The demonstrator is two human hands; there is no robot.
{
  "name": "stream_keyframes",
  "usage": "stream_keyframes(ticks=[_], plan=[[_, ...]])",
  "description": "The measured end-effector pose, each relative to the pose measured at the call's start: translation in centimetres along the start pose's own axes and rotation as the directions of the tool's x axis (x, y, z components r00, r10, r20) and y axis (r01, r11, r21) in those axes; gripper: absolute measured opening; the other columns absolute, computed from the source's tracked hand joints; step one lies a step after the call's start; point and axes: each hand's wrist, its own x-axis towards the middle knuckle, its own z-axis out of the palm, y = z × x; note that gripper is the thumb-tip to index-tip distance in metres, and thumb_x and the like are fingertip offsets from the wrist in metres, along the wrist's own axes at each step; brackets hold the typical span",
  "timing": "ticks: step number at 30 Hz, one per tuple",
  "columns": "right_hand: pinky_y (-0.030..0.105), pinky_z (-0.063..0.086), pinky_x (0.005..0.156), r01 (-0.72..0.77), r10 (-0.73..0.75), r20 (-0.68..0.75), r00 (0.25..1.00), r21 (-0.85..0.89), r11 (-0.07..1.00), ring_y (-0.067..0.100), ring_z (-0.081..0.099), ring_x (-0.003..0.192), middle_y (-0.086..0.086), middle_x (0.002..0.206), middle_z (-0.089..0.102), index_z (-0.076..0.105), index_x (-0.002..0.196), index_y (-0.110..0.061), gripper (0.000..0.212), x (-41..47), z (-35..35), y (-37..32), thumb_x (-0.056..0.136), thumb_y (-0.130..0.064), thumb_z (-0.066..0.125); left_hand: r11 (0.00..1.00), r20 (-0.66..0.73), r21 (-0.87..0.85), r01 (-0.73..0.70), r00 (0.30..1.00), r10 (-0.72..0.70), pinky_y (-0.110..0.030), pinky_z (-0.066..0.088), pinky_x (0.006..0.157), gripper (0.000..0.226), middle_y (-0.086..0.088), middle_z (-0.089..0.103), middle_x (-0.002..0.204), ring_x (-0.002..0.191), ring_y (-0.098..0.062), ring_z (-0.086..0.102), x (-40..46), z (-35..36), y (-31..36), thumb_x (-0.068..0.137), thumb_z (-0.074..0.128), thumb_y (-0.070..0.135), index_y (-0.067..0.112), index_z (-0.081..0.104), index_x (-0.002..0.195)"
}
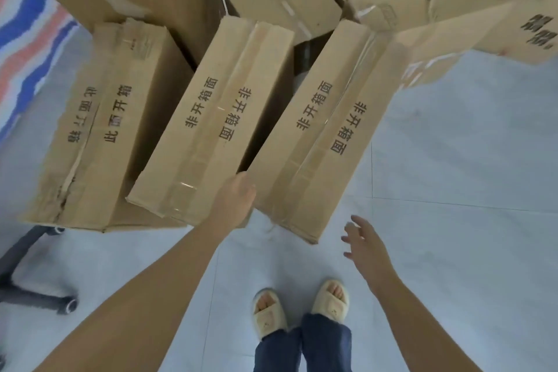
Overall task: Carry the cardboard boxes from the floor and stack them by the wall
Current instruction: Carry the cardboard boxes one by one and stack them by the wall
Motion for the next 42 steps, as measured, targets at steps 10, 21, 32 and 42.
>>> stream_keyframes(ticks=[10,21,32,42], plan=[[0.019,0.047,0.064,-0.116,0.112,0.12,0.986,0.028,0.993,-0.002,0.052,0.084,-0.027,0.1,0.046,0.032,0.144,-0.03,0.045,7.2,4.5,6.3,0.099,-0.033,0.039,0.978,-0.089,0.161,0.13,0.989,-0.117,-0.048,0.043,0.102,0.047,-0.009,0.051,0.132,0.118,-0.03,0.051,6.1,6.3,-6.8,0.096,0.046,0.034,0.013,0.042,0.138],[0.025,0.04,0.071,-0.159,0.155,-0.108,0.982,-0.025,0.987,-0.001,0.051,0.082,-0.007,0.108,0.055,0.034,0.145,-0.023,0.045,5.3,-2.7,9.0,0.1,-0.026,0.039,0.992,0.078,-0.097,0.075,0.995,-0.068,-0.017,0.041,0.065,0.007,0.009,0.058,0.085,0.081,-0.006,0.059,-1.4,13.2,-6.2,0.097,0.049,0.02,0.021,0.056,0.096],[0.026,0.04,0.097,-0.177,0.157,0.101,0.982,0.236,0.955,-0.006,0.05,0.107,-0.031,0.114,0.05,0.039,0.126,-0.045,0.034,6.6,-3.2,12.8,0.093,-0.055,0.041,0.835,0.248,-0.441,0.329,0.939,-0.238,-0.027,0.035,0.108,0.053,0.012,0.052,0.133,0.122,-0.005,0.048,0.0,15.8,-8.8,0.091,0.043,0.053,0.031,0.041,0.139],[0.014,0.04,0.074,-0.043,0.067,-0.1,0.993,0.225,0.973,-0.019,0.058,0.084,-0.035,0.089,0.065,0.055,0.104,-0.048,0.015,-2.5,-6.1,5.1,0.093,-0.052,0.046,0.834,0.215,-0.435,0.338,0.939,-0.269,-0.019,0.017,0.101,0.058,0.024,0.032,0.125,0.118,0.006,0.026,-6.7,9.2,-1.3,0.096,0.035,0.054,0.029,0.029,0.148]])
